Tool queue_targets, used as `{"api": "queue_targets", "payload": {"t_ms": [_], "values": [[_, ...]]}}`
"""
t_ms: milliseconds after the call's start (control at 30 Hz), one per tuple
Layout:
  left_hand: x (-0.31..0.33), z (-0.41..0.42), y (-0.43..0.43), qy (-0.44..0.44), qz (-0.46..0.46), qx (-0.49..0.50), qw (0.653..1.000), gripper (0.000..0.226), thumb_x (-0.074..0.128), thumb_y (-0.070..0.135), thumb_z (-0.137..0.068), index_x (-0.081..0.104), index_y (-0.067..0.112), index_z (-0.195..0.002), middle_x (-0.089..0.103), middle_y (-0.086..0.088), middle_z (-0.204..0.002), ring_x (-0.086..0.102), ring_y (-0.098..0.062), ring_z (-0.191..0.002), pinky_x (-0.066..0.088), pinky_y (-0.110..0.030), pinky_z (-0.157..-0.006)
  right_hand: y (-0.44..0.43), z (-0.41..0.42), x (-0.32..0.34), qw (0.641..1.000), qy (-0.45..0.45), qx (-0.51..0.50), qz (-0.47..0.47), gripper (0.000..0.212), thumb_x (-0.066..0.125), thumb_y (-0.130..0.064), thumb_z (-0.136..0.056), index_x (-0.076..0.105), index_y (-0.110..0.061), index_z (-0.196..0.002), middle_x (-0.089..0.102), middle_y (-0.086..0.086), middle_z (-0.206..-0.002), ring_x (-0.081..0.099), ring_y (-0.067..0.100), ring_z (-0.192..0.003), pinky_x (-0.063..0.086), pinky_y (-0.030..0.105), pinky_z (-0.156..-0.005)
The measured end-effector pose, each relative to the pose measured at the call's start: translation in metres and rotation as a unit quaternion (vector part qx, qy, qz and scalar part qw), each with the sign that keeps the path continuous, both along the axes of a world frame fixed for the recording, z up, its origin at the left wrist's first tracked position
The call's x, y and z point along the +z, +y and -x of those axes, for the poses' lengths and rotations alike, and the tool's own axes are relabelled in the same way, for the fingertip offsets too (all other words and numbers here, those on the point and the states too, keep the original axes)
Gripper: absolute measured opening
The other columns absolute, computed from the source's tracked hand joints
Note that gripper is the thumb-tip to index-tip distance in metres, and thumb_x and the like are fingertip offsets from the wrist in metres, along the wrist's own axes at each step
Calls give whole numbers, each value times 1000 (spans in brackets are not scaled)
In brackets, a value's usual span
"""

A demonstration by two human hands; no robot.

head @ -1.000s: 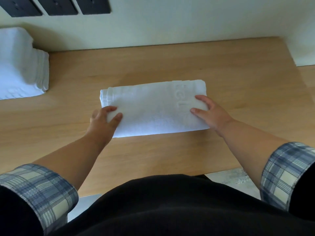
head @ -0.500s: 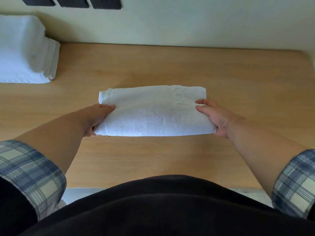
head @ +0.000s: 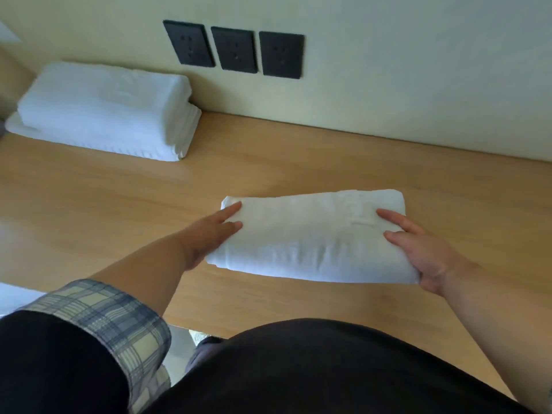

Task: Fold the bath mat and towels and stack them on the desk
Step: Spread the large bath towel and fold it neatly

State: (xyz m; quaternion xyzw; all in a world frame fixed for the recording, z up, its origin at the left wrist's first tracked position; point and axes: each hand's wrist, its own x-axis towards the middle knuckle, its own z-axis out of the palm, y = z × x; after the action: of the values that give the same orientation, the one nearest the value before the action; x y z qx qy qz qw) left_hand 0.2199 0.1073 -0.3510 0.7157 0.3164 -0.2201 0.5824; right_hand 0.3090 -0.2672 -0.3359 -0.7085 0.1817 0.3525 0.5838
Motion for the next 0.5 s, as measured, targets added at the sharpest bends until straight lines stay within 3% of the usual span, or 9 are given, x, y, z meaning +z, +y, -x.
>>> {"api": "queue_targets", "payload": {"t_ms": [167,233,333,500], "values": [[19,18,70,-41,44,29,998,47,63,32,-95,48,60,-129,32,8,-154,44,-14,-122,38,-31,-98,75,6,18,999,-52,-7,-4,42,57,-21,-97,65,-59,-114,61,-13,-127,68,24,-105,57,38,-75],[31,18,111,-70,47,28,996,44,64,32,-94,50,66,-120,38,12,-146,49,-9,-118,42,-30,-95,115,9,25,997,-71,-20,-16,43,57,-19,-97,66,-57,-115,64,-14,-125,68,22,-104,56,38,-76],[54,14,190,-107,30,14,994,44,65,36,-92,51,73,-110,43,17,-137,51,-10,-119,45,-33,-98,183,12,32,994,-89,-43,-36,43,57,-17,-96,66,-54,-117,67,-15,-122,69,20,-103,56,39,-75],[98,-10,313,-157,-12,-14,988,42,65,41,-90,51,76,-108,44,26,-129,51,-3,-114,48,-25,-87,301,-1,62,987,-134,-63,-64,42,57,-17,-95,66,-52,-118,70,-9,-122,69,21,-106,54,39,-81]]}}
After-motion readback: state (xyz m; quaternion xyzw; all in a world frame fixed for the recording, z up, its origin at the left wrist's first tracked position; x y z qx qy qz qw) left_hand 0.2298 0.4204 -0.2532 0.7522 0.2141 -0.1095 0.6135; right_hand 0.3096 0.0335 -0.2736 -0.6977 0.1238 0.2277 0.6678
